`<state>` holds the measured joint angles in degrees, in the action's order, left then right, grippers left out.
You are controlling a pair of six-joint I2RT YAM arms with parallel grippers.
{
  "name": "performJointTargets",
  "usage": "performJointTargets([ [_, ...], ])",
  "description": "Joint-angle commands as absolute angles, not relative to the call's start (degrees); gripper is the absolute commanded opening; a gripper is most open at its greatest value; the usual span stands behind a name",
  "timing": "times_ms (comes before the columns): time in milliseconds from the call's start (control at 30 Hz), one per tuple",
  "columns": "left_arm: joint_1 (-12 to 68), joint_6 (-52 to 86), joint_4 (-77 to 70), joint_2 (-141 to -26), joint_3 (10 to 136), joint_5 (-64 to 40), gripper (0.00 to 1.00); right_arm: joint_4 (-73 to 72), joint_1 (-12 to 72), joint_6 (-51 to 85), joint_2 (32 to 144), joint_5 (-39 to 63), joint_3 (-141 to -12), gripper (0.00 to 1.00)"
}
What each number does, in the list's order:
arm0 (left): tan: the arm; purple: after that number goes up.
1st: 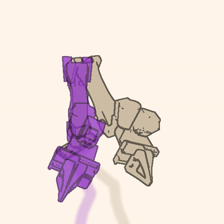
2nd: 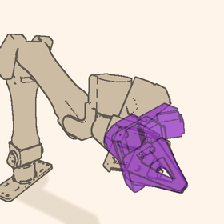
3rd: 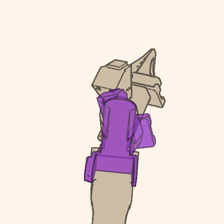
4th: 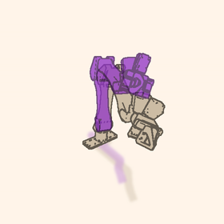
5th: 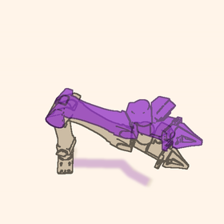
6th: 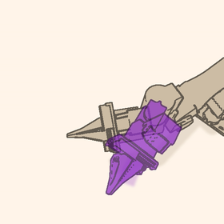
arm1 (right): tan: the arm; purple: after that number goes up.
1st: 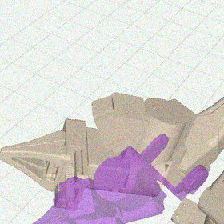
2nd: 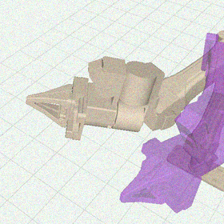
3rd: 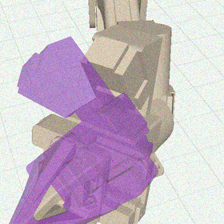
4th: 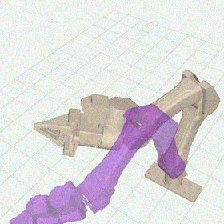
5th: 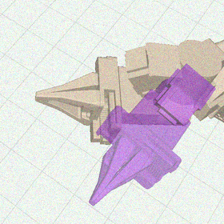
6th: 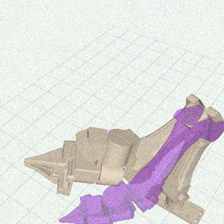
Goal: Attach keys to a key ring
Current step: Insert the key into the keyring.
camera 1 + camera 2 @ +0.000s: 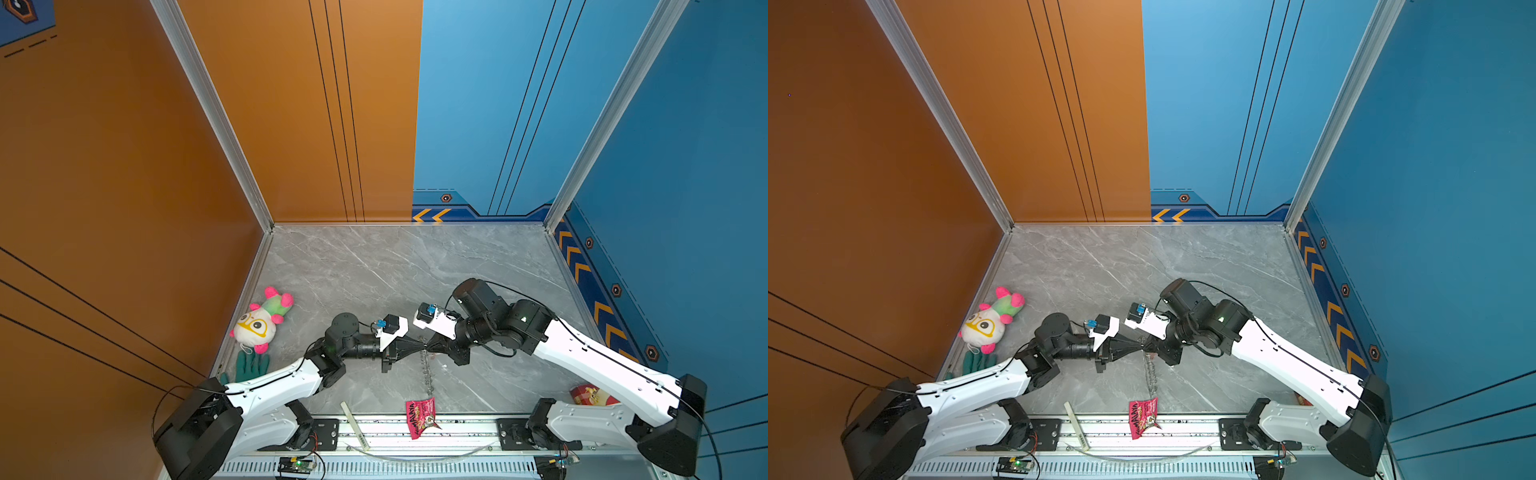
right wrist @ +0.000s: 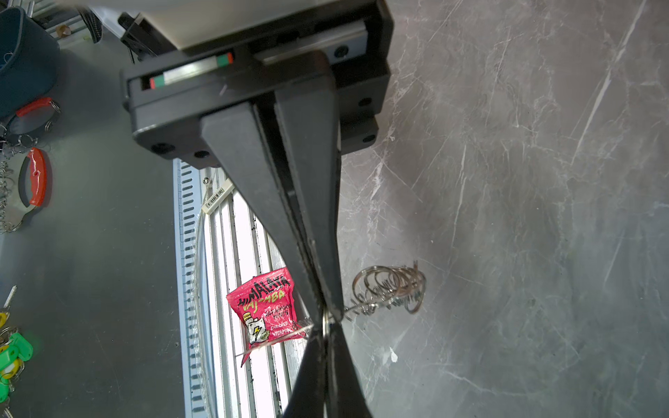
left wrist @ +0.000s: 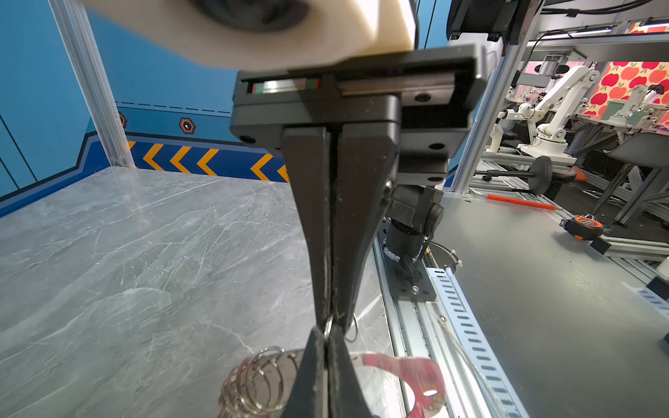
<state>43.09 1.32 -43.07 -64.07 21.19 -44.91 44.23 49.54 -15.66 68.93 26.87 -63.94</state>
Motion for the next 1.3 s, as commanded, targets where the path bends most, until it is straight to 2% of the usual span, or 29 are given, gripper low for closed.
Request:
performJointTargets([
  [0,44.02,1.14,-42.98,-64.6,23.02,-45.9,0.02,42.26,50.26,-15.81,69.34,28.08,-66.19,0.0],
  [200,44.03,0.88,-42.88,-63.94,22.76,-42.24,0.0,37.86,48.99,-13.23,67.76,27.29,-64.21,0.0],
  [433,43.84,0.96,-42.89,-61.34,21.88,-36.83,0.0,28.56,43.25,-7.41,64.11,33.32,-56.51,0.25],
  [633,42.75,3.27,-47.83,-60.49,19.89,-35.29,0.0,17.55,37.64,-1.17,62.05,43.65,-48.74,0.32],
  [733,42.44,3.85,-48.73,-60.67,19.91,-35.68,0.0,15.62,37.66,-1.07,61.99,45.92,-47.2,0.31],
  [867,42.02,4.7,-50.08,-61.07,19.8,-36.47,0.0,13.24,37.49,-0.53,61.7,47.09,-46.15,0.22],
  [1000,41.78,5.43,-51.06,-61.17,19.69,-37.35,0.0,13.0,37.17,-0.62,62.05,46.76,-46.12,0.2],
  [1167,41.46,5.59,-51.24,-60.85,19.44,-36.79,0.0,13.55,37.09,-0.53,62.14,46.85,-46.32,0.08],
  [1267,41.13,5.78,-51.68,-60.47,19.05,-35.89,0.0,13.77,37.08,-0.4,61.79,46.26,-45.89,0.08],
])
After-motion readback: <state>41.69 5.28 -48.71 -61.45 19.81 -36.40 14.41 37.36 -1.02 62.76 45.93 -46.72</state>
